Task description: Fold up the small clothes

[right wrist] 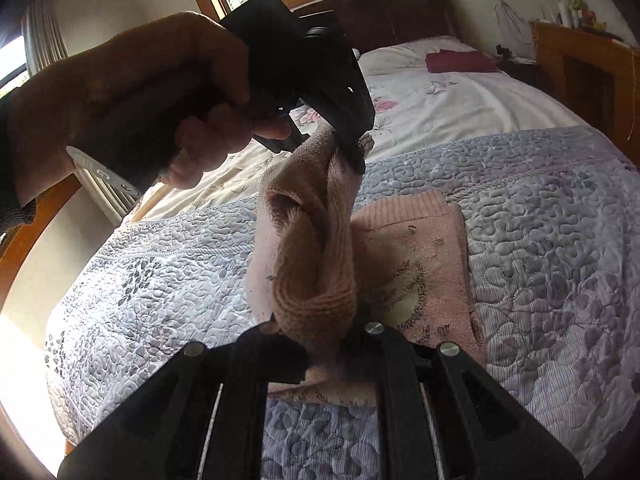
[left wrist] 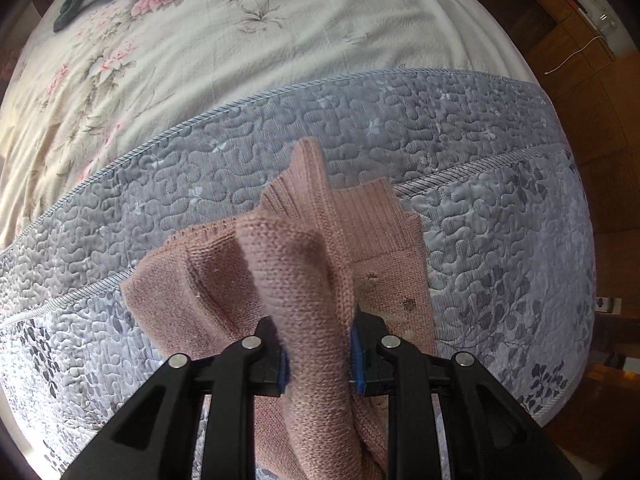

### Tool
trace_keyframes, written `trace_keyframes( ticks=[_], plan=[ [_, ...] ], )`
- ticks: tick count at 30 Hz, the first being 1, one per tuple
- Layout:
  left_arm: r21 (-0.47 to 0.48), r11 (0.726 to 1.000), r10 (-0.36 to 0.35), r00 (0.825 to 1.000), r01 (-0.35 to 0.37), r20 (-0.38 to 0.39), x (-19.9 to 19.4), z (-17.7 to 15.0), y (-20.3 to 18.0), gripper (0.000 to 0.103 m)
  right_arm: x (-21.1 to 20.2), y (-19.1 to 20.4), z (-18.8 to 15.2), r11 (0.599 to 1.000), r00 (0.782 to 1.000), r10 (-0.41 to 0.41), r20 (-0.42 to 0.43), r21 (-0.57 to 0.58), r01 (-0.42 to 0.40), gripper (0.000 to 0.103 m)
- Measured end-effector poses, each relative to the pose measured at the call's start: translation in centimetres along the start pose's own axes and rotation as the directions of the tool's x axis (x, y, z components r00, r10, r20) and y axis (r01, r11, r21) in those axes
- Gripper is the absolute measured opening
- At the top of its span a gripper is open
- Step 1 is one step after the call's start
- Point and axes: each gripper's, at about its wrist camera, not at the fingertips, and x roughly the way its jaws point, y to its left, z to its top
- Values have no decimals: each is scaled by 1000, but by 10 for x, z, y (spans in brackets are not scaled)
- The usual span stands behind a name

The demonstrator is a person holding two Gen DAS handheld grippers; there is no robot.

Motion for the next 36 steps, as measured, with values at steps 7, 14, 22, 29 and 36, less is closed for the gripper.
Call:
trace_keyframes(
  ticks=[7,14,22,29,36],
  plan=[
    [-32,995,90,996,-90,14,27,0,-29,23,9,-28,-11,997,996,48,-73,71,-42,9],
    [-69,983,174,982,-169,70,37,-9,-50,23,8,-51,-17,984,986,118,-118,151,-99,9],
    [-89,969,238,965,-229,107,51,-15,-74,25,13,-83,-25,956,964,200,-175,248,-154,9],
    [-130,984,-82,958,122,275,42,-23,-60,56,29,-119,-41,887,917,323,-236,414,-206,19],
    [-101,947,-249,898,304,364,1,-35,-13,64,33,-139,-48,785,885,435,-165,551,-283,70]
  ],
)
